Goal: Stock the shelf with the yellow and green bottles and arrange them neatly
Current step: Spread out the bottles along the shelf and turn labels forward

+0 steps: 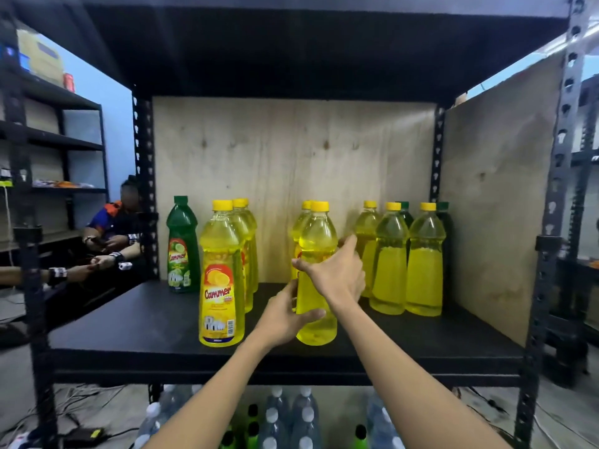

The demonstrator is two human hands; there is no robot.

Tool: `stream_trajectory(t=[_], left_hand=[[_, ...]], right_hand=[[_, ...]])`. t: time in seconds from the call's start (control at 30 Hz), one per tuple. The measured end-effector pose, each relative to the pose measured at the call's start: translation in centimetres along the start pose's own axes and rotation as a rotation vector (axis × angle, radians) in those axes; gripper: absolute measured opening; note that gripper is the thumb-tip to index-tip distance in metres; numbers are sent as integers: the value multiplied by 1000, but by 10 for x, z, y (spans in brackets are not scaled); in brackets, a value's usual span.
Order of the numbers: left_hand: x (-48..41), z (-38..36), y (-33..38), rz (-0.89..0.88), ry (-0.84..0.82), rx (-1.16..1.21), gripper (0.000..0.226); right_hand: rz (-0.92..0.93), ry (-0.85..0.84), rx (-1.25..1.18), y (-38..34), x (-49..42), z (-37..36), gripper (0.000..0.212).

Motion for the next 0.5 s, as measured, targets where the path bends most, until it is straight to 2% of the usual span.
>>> stream_trajectory(t=[0.13, 0.3, 0.37, 0.5], left_hand=[[-7, 4, -13, 27, -50, 3, 86], [-9, 2, -25, 109, -108, 77, 82], [-7, -2, -37, 160, -157, 86, 85], [1, -11, -58, 284, -225, 285, 72]], right_hand=[[53, 23, 29, -6, 4, -10, 91], [127, -19, 42, -21, -12, -7, 104], [178, -3, 33, -39, -24, 1, 101], [255, -66, 93, -65, -43, -3, 84]])
Point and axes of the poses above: each hand's wrist, its own x-axis away from the middle knuckle, its own z-axis out of the back of the hand, y = z × x, the point moved 10 cm from there along -x, towards the middle knuckle, and after that the axes turned 7 degrees about y, right-handed, at the moved point
